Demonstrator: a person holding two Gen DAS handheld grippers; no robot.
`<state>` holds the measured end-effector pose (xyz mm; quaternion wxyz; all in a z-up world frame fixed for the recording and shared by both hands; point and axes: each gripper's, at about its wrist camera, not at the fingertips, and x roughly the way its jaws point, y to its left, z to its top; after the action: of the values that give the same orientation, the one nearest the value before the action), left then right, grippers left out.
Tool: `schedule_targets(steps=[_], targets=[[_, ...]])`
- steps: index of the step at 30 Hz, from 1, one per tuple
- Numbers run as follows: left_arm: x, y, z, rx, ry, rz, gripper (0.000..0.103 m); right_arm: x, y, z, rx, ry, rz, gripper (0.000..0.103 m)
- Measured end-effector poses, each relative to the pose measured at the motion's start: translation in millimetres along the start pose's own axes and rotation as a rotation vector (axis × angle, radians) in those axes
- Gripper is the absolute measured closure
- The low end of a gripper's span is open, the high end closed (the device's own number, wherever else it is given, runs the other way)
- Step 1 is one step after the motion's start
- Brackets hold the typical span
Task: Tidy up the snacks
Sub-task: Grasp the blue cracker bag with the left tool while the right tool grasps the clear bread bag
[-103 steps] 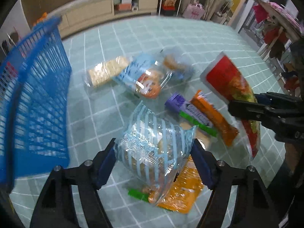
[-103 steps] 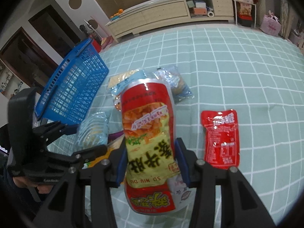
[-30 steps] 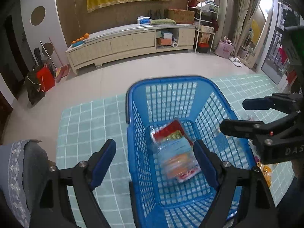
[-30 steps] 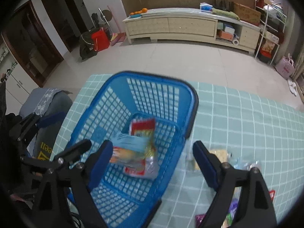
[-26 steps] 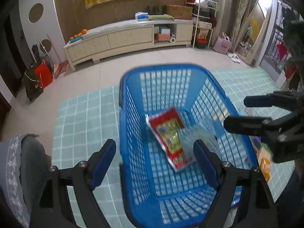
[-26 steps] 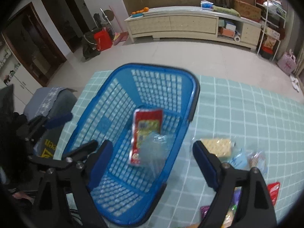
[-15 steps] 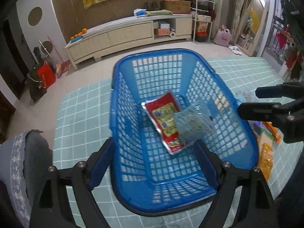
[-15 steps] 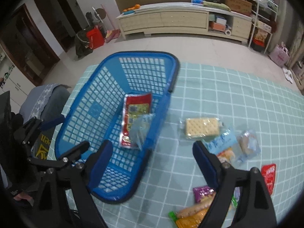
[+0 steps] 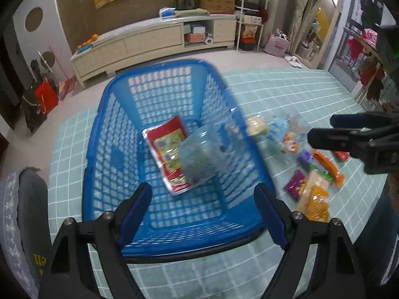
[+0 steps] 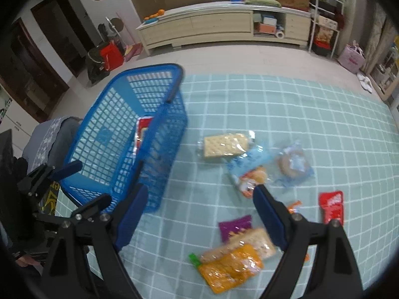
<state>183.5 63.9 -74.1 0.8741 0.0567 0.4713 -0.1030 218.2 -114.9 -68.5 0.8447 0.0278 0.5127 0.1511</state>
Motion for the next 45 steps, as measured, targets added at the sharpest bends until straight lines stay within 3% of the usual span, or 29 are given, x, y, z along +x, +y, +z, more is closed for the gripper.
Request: schedule_targets(steps=[8,21,27,35,45], targets=[[-9.2,-58.7,26.9,0.063,-0.024,-0.014,0.020,-18.7,-54.0,-10.7,0.053,-0.012,-0.010,0.014],[36.0,-118.8,57.3,0.040,0.046,-0.060,0.020,-14.1,-132.5,-15.5,0.050,0.017,-0.055,0.014],[63.7,-130.9,61.7,0.027,0.079,-0.059,0.020,0.2,-151.4,-13.6,-0.025,0.031,-0.086,0.014],[108.3,-147.5,60.5,0.101,0.129,-0.036,0.020,37.4,-163.5,-9.7,-0.124,0.080,-0.082,0.014],[152.6,-152.8,74.0,0.160,0.185,0.010,0.020,70.6,-176.5,4.4,-0.138,0.102,-0.055,0.014]])
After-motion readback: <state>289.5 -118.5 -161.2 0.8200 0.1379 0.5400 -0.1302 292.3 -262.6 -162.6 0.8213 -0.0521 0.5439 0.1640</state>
